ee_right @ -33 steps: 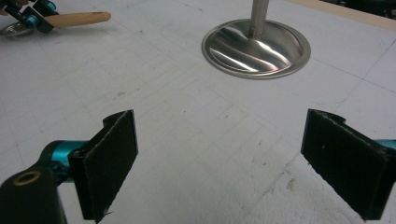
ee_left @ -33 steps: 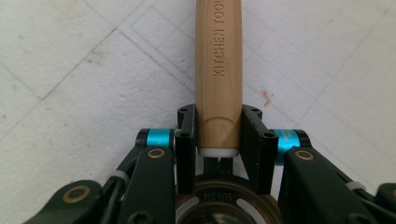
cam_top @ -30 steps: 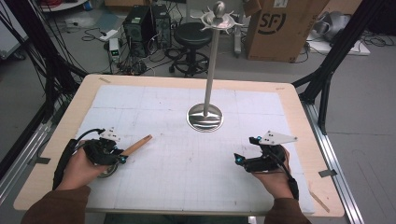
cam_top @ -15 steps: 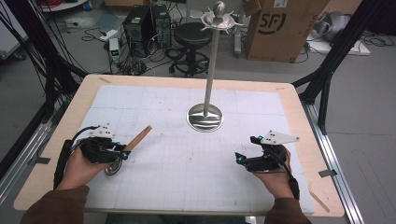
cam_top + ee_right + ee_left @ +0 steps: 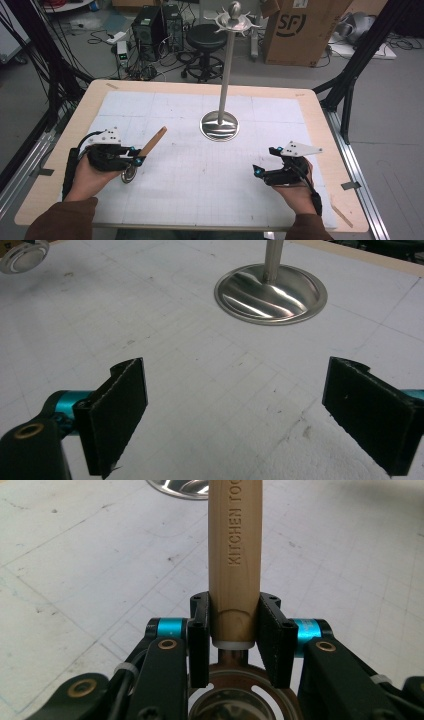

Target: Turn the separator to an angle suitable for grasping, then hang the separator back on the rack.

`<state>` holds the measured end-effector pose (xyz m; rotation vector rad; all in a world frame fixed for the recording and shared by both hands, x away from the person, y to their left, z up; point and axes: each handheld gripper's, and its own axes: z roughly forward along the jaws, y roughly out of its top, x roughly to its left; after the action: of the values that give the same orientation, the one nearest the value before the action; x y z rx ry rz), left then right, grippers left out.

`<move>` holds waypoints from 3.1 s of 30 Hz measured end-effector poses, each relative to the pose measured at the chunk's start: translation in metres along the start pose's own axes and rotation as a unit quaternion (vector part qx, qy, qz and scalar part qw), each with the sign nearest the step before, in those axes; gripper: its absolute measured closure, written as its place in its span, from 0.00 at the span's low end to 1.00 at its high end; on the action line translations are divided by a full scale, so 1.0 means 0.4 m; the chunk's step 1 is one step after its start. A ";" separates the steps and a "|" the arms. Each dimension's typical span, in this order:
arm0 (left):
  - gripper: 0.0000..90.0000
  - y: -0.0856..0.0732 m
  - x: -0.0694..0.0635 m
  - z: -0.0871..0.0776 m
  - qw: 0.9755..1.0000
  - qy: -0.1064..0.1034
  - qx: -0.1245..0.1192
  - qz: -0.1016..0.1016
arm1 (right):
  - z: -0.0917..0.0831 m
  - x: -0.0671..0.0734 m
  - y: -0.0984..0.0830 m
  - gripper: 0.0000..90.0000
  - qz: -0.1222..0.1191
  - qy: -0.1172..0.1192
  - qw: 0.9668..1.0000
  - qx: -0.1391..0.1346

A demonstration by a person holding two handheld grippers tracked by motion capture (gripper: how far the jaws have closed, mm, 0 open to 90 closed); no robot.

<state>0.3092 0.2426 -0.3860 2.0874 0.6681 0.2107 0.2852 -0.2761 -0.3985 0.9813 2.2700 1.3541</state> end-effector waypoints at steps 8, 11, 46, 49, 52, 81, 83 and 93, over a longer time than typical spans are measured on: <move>0.77 0.012 -0.005 -0.006 1.000 -0.006 -0.024 0.004 | 0.004 0.003 -0.003 0.11 0.000 0.000 1.000 0.006; 0.77 0.020 -0.003 -0.010 0.999 -0.011 -0.039 0.004 | 0.007 0.004 -0.005 0.11 -0.004 -0.001 1.000 0.009; 0.77 0.182 0.003 -0.005 0.986 -0.056 -0.159 0.007 | 0.012 0.006 -0.002 0.11 -0.011 0.004 1.000 0.009; 0.77 0.198 0.004 -0.001 0.984 -0.061 -0.169 0.013 | 0.013 0.007 -0.001 0.11 -0.011 0.005 1.000 0.011; 0.77 0.211 0.010 0.003 0.983 -0.057 -0.172 0.021 | 0.014 0.007 -0.002 0.11 -0.010 0.003 1.000 0.012; 0.77 0.384 -0.002 0.024 0.977 -0.041 -0.208 0.036 | 0.015 0.007 -0.002 0.11 -0.011 0.008 1.000 0.010; 0.77 0.397 -0.003 0.025 0.976 -0.038 -0.211 0.037 | 0.014 0.007 -0.002 0.11 -0.009 0.008 1.000 0.011; 0.77 0.449 -0.012 0.038 0.975 -0.031 -0.215 0.046 | 0.012 0.005 -0.003 0.11 -0.008 0.009 1.000 0.009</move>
<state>0.3795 0.1494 -0.2485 1.6999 0.4409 0.3116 0.2862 -0.2719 -0.4019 0.9570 2.3027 1.3437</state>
